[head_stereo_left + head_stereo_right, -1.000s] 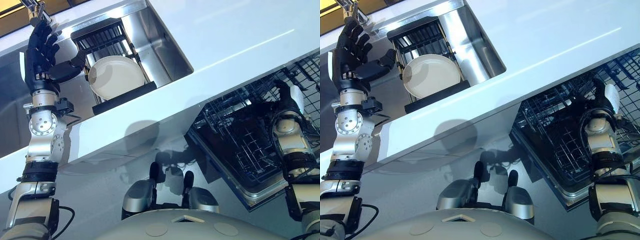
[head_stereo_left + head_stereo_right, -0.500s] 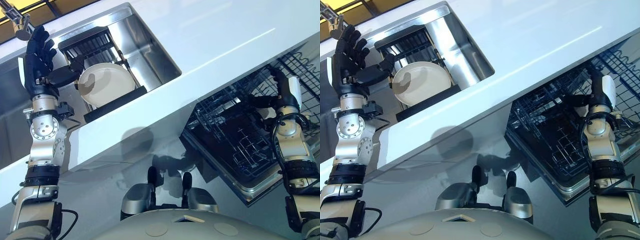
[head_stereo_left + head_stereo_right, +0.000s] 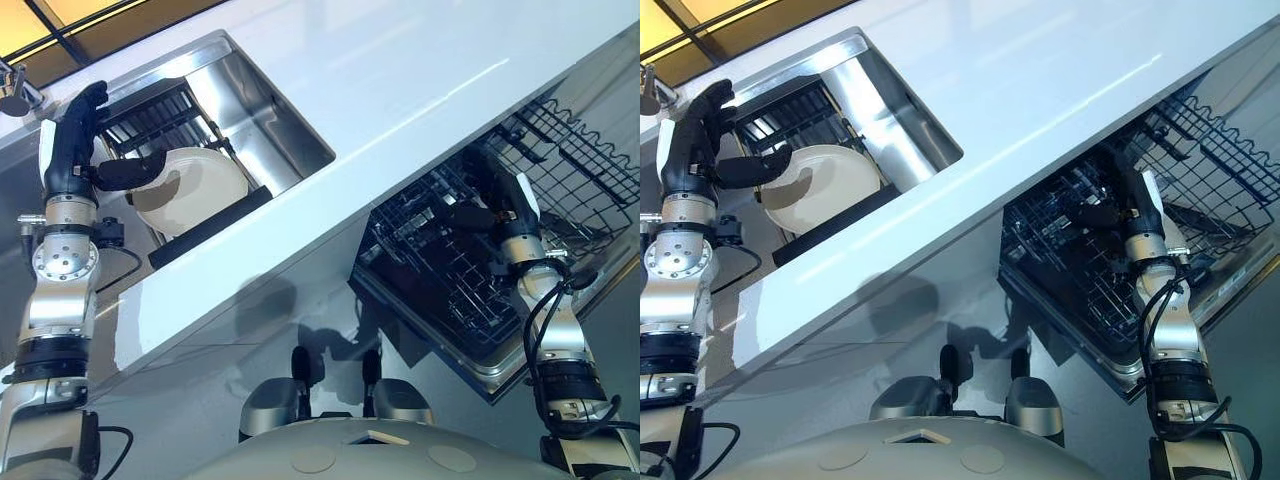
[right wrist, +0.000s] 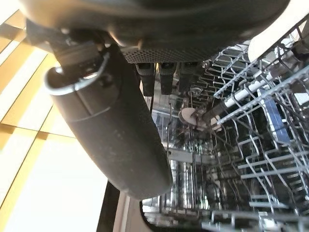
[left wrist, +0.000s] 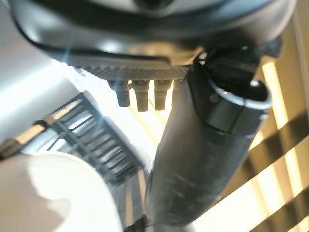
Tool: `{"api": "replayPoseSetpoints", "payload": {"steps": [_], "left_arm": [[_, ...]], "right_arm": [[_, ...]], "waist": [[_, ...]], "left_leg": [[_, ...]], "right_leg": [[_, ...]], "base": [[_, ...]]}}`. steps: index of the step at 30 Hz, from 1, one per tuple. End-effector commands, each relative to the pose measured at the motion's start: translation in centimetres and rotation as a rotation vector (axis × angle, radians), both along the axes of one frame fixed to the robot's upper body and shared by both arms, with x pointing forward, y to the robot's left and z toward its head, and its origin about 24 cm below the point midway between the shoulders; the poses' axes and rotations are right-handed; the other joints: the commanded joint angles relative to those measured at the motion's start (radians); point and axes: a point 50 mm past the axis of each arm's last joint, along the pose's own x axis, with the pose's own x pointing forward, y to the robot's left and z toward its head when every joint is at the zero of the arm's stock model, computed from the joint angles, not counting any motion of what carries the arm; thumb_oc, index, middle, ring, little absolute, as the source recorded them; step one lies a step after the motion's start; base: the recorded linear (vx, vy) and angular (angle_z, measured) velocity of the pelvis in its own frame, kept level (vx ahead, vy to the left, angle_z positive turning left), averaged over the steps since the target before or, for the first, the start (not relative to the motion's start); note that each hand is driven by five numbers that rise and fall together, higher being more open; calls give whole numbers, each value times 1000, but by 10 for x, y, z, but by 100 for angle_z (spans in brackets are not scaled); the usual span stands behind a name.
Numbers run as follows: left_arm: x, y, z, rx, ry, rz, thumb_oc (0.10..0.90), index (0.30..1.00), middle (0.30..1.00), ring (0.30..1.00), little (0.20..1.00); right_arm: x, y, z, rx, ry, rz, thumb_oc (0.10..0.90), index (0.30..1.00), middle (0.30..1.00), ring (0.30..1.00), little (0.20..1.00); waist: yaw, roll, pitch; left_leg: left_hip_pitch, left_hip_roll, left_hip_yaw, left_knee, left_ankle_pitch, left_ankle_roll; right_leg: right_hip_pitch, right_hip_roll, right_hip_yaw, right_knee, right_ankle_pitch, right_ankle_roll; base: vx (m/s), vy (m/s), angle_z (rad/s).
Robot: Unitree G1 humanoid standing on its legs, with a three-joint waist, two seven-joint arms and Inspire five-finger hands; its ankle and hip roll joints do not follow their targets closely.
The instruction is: Pick up plates and place into dishwasher.
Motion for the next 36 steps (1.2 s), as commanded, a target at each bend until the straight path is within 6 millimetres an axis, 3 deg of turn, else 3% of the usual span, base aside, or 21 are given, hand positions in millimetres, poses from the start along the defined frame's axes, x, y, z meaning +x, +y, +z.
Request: {"api": "replayPoseSetpoints", "payload": {"steps": [1,8,16,23,31,32,33,36], "left_arm": [[-4,31,16,170,57,88,800,900,900,900,900],[-6,51,17,237,186,138,800,900,900,900,900],[4,52,17,193,289,92,800,900,900,900,900],[12,35,-3,73,480,-132,800,900,900,900,900],[10,9,-19,-50,674,-429,800,900,900,900,900],[10,7,-20,-56,678,-440,726,836,836,836,826],[9,2,-20,-93,678,-489,413,568,568,568,513],[10,-9,-17,-141,623,-558,204,389,389,389,304]], "right_arm": [[-1,17,57,-73,-290,172,800,900,900,900,900],[-2,20,52,-106,-231,222,800,900,900,900,900],[-1,20,50,-134,-193,239,800,900,900,900,900],[0,19,51,-136,-179,250,800,900,900,900,900],[2,17,52,-125,-171,244,800,900,900,900,900],[2,17,52,-123,-170,243,800,900,900,900,900],[2,18,51,-119,-166,243,800,900,900,900,900],[2,20,48,-104,-162,243,800,900,900,900,900]], "waist": [[-17,51,-191],[-40,57,-173],[-59,62,-137],[-65,69,-101],[-50,77,-85],[-49,77,-86],[-43,77,-87],[-33,74,-93]], "left_leg": [[-4,-57,-3,74,-168,41],[-18,-76,23,103,-184,63],[-45,-97,39,123,-192,78],[-72,-105,42,113,-178,83],[-81,-106,36,121,-174,81],[-81,-106,34,121,-174,81],[-80,-107,30,122,-173,80],[-76,-106,21,122,-172,78]], "right_leg": [[-65,15,-32,140,-149,52],[-99,2,7,165,-136,70],[-166,-11,31,203,-114,89],[-220,-13,45,234,-88,105],[-209,-12,29,222,-98,101],[-206,-11,28,221,-99,101],[-199,-9,23,216,-102,98],[-181,-5,11,208,-109,91]], "base": [[39,153,-22],[49,162,-15],[27,130,-20],[-19,44,-9],[-20,-23,1],[-40,-67,6],[-30,-76,6],[-24,-107,8]]}}
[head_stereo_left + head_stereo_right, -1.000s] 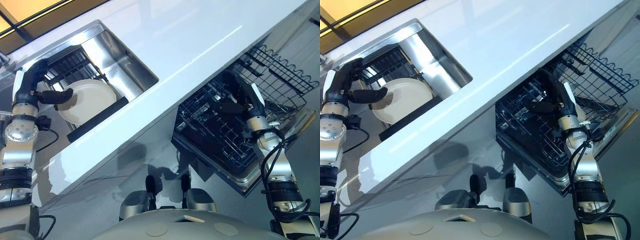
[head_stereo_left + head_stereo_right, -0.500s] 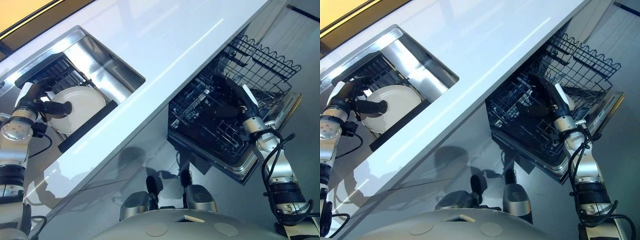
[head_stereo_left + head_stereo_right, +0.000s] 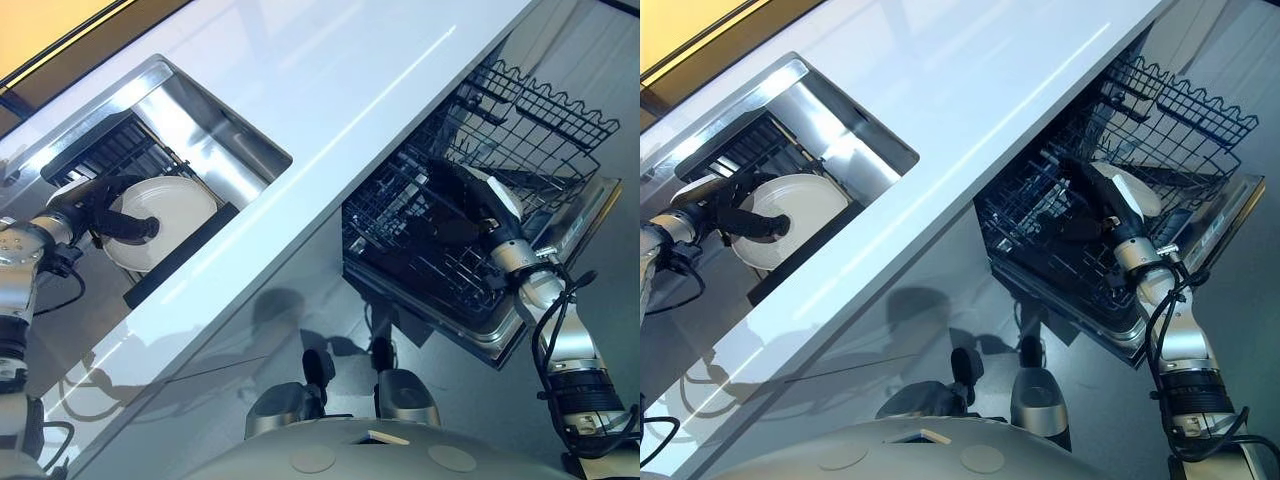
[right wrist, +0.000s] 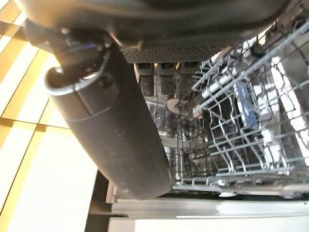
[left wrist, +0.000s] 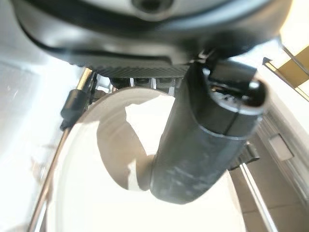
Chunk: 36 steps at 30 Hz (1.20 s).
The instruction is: Pick up plates and place into dishwasher.
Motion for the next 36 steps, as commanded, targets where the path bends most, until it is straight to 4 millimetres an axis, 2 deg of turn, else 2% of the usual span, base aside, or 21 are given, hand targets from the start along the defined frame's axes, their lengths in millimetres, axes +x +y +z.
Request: {"api": "replayPoseSetpoints", "payload": {"steps": [1,2,6,9,20,22,24,26,28,32,36], "left_arm": [[15,-55,2,-195,-58,-319,166,356,356,356,266],[16,-59,5,-222,-106,-323,100,300,300,300,200],[21,-67,26,-274,-353,-284,100,300,300,300,200],[22,-66,45,-271,-564,-189,100,300,300,300,200],[7,-53,100,-117,-984,-44,100,300,300,300,200],[2,-53,111,-37,-1059,-19,100,300,300,300,200],[-6,-52,117,-19,-1154,10,100,300,300,300,200],[-16,-53,124,92,-1276,76,100,300,300,300,200],[-25,-54,130,92,-1372,120,100,300,300,300,200],[-44,-69,135,191,-1579,178,100,300,300,300,200],[-52,-87,136,255,-1704,184,100,300,300,300,200]], "right_arm": [[11,5,49,4,-222,59,800,900,900,900,900],[11,6,49,13,-222,57,800,900,900,900,900],[11,9,47,41,-235,49,800,900,900,900,900],[11,11,45,55,-252,39,800,900,900,900,900],[10,8,52,57,-330,-11,800,900,900,900,900],[8,6,59,61,-373,-30,800,900,900,900,900],[6,5,71,49,-461,-71,800,900,900,900,900],[3,1,87,22,-571,-131,800,900,900,900,900],[0,-3,100,14,-652,-180,800,900,900,900,900],[-11,-14,127,-5,-838,-322,800,900,900,900,900],[-20,-20,147,-9,-965,-416,800,900,900,900,900]], "waist": [[14,19,-70],[18,18,-74],[30,9,-91],[36,2,-101],[47,-3,-134],[49,-4,-137],[52,-6,-141],[55,-8,-145],[58,-11,-150],[60,-20,-165],[55,-29,-172]], "left_leg": [[-39,-100,-54,120,-157,63],[-36,-98,-59,117,-155,61],[-23,-91,-82,101,-149,55],[-14,-86,-101,91,-144,49],[5,-64,-134,49,-114,20],[7,-59,-134,46,-113,18],[12,-55,-136,41,-113,15],[15,-52,-139,38,-113,13],[18,-50,-142,33,-113,12],[25,-47,-147,25,-113,8],[32,-42,-145,24,-115,6]], "right_leg": [[-63,3,-36,142,-113,78],[-57,6,-39,142,-118,75],[-34,19,-47,140,-138,61],[-22,29,-53,140,-151,47],[20,53,-85,108,-163,10],[28,56,-88,101,-164,5],[36,59,-93,94,-167,0],[42,61,-96,89,-169,-3],[47,63,-98,85,-172,-7],[57,69,-97,80,-179,-13],[63,73,-95,86,-186,-16]], "base": [[-15,-110,14],[-13,-111,18],[-10,-130,19],[-22,-132,18],[-34,-99,12],[-18,-78,4],[-17,-77,1],[-15,-60,2],[-7,-49,1],[3,-38,4],[1,-15,2]]}}
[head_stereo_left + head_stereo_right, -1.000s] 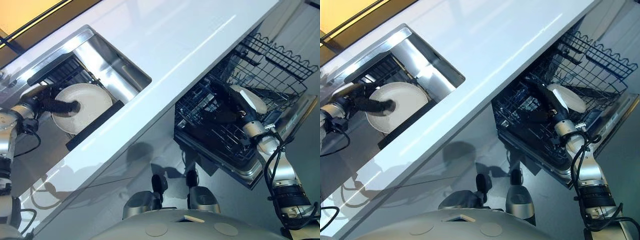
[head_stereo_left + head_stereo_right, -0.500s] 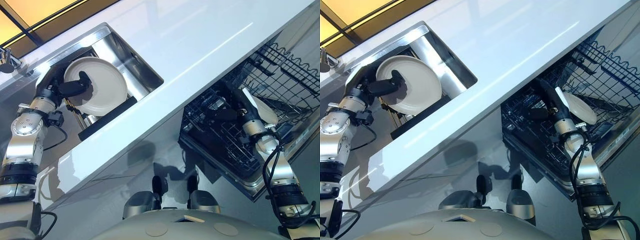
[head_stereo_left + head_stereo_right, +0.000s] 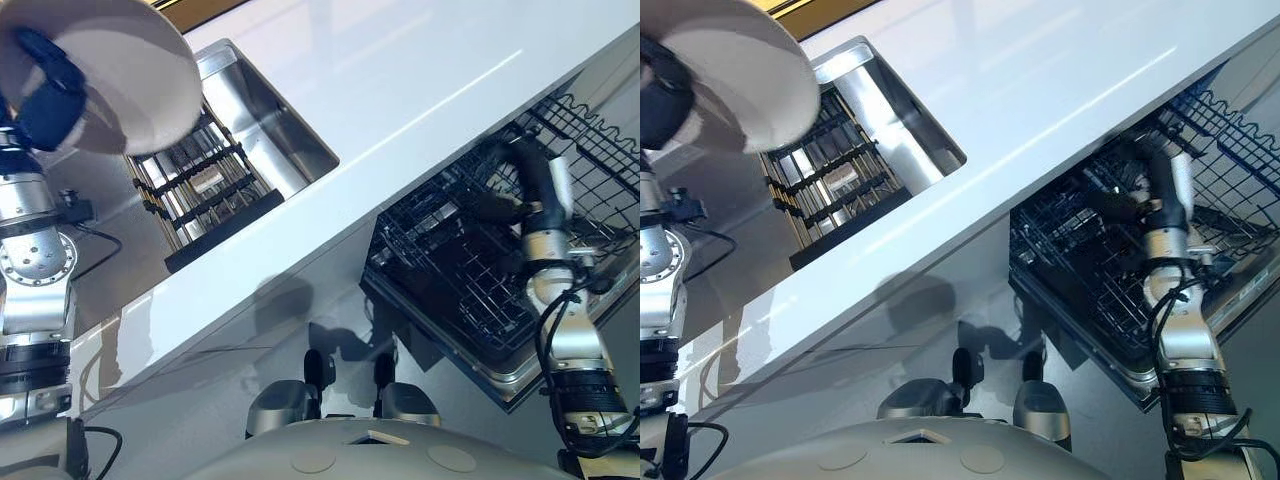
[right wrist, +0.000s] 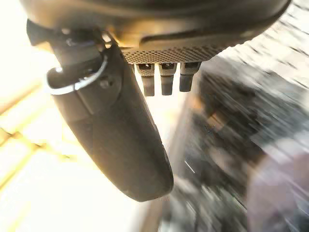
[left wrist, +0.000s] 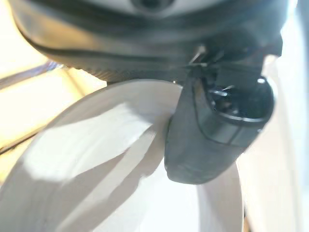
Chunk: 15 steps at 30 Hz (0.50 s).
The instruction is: Pick up plates and place into dishwasher.
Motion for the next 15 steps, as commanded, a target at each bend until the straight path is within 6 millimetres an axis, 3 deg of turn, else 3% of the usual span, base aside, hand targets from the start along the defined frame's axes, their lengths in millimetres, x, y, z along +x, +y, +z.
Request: {"api": "replayPoseSetpoints", "payload": {"steps": [1,7,11,15], "left_arm": [[-16,-17,41,173,-290,34,100,300,300,300,200],[-8,-44,56,240,-366,8,100,300,300,300,200],[8,-68,57,244,-325,-94,100,300,300,300,200],[23,-94,47,281,-276,-160,100,300,300,300,200]], "right_arm": [[-15,15,88,-125,-520,9,800,900,900,900,900],[-25,38,126,-190,-705,112,800,900,900,900,900],[-23,69,136,-97,-691,447,800,900,900,900,900],[-15,97,131,58,-616,743,800,900,900,900,900]], "waist": [[-19,-22,-173],[-33,-29,-187],[-43,-30,-192],[-44,-33,-193]], "left_leg": [[19,-42,-30,23,-122,16],[29,-38,-24,20,-125,12],[34,-36,-19,22,-128,10],[35,-36,-19,25,-131,10]], "right_leg": [[-35,75,-10,153,-187,-15],[-33,81,-3,161,-190,-16],[-34,83,1,171,-194,-15],[-34,82,0,174,-195,-14]], "base": [[0,0,0],[0,0,0],[0,0,0],[0,0,0]]}}
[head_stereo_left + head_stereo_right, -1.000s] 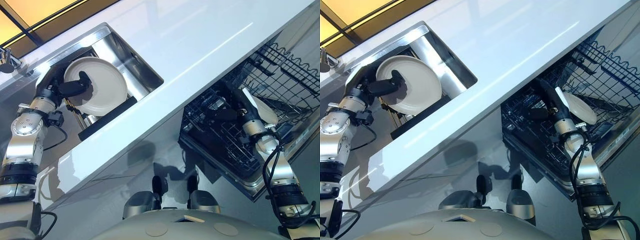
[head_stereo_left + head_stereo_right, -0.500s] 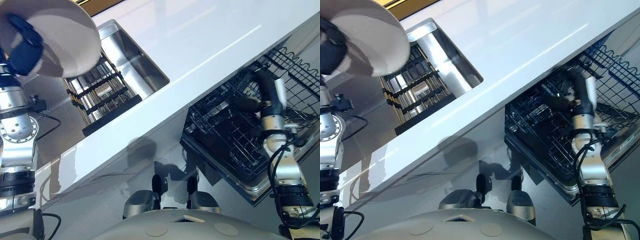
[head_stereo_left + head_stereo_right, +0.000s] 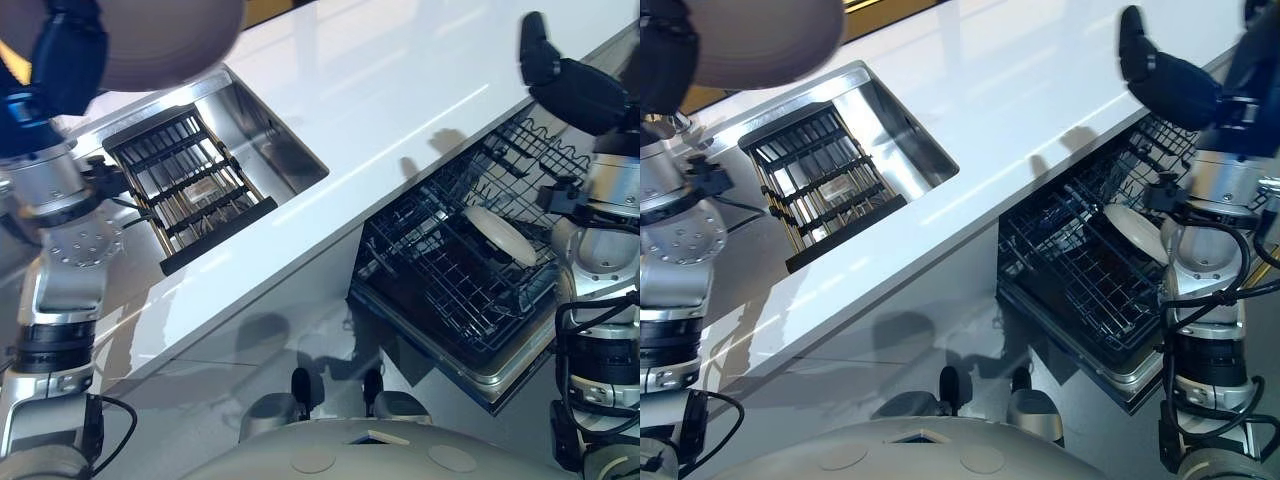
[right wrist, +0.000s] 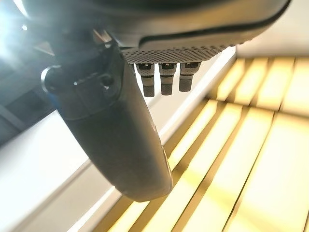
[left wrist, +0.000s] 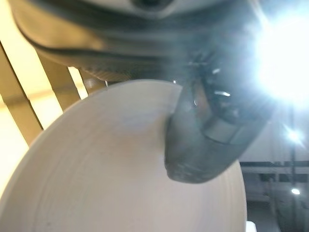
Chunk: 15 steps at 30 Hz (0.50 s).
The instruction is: Pick up plates and place into dishwasher.
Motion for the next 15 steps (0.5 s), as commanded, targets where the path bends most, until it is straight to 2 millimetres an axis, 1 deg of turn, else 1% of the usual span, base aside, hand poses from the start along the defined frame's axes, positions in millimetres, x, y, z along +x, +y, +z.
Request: {"api": "replayPoseSetpoints", "payload": {"steps": [1,3,4,5,7,12,14,15], "left_arm": [[8,-29,24,98,-111,-51,100,300,300,300,200],[16,-44,19,133,-78,-78,100,300,300,300,200],[17,-47,18,136,-72,-87,100,300,300,300,200],[22,-56,14,147,-54,-110,100,300,300,300,200],[27,-65,8,150,-22,-141,100,300,300,300,200],[35,-84,-10,147,54,-204,100,300,300,300,200],[37,-87,-15,149,70,-211,100,300,300,300,200],[39,-90,-21,151,97,-224,100,300,300,300,200]], "right_arm": [[-9,30,30,3,-125,307,800,900,900,900,900],[-6,44,29,21,-106,392,800,900,900,900,900],[-5,46,29,27,-105,406,800,900,900,900,900],[-3,54,29,35,-97,439,800,900,900,900,900],[-2,62,29,46,-104,462,800,900,900,900,900],[3,74,24,76,-76,497,800,900,900,900,900],[5,75,23,82,-60,508,800,900,900,900,900],[8,78,20,90,-32,524,800,900,900,900,900]], "waist": [[0,14,-132],[1,13,-135],[2,12,-134],[2,11,-136],[3,10,-137],[2,8,-140],[1,7,-140],[0,6,-141]], "left_leg": [[18,-39,-18,25,-133,17],[18,-39,-16,26,-134,17],[18,-40,-16,27,-134,17],[19,-40,-15,26,-134,18],[21,-40,-12,26,-136,19],[23,-39,-4,27,-140,22],[24,-39,-1,28,-141,22],[24,-38,3,28,-142,23]], "right_leg": [[-51,76,-14,174,-191,-9],[-49,75,-17,172,-190,-7],[-48,75,-18,171,-189,-7],[-46,76,-17,168,-188,-6],[-43,76,-16,164,-186,-5],[-40,78,-9,159,-182,-1],[-39,79,-7,158,-182,-1],[-39,79,-5,157,-182,0]], "base": [[0,0,0],[0,0,0],[0,0,0],[0,0,0],[0,0,0],[0,0,0],[8,-4,-3],[17,-9,-7]]}}
